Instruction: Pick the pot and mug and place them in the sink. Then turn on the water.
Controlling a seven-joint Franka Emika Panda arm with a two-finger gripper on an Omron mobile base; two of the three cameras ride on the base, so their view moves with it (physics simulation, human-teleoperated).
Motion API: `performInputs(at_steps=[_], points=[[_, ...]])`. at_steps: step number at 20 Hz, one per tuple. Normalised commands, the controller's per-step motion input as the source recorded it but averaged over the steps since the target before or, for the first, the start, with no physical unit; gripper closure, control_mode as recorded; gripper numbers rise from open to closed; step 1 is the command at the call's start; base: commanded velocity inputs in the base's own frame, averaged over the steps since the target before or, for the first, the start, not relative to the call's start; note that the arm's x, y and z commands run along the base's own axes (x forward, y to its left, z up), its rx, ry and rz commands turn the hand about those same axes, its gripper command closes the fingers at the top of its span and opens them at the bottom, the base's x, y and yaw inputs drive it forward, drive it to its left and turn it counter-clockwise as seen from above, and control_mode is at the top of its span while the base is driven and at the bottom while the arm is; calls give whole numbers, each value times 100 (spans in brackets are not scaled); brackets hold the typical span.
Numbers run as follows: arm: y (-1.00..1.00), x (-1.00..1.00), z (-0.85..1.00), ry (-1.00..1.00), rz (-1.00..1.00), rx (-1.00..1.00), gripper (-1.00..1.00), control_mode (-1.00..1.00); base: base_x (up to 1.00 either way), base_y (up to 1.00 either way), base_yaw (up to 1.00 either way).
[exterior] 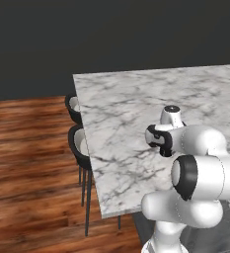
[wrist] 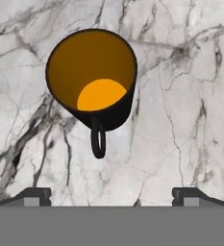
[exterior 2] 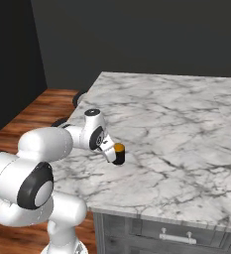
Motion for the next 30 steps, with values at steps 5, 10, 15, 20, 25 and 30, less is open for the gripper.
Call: performInputs(at_steps=[5,10,15,20,25,30], points=[[-9,0,-12,0,0,0,-100,-100,0,0,0],[-18,3,-9,0,0,0,-100,-100,0,0,0],[-13,1,0,0,0,0,-100,-100,0,0,0],[-2,11,0,1,0,0,-100,-100,0,0,0],[0,14,0,2,0,0,-100,-100,0,0,0],[11,17,-9,1,0,0,-100,-100,0,0,0]])
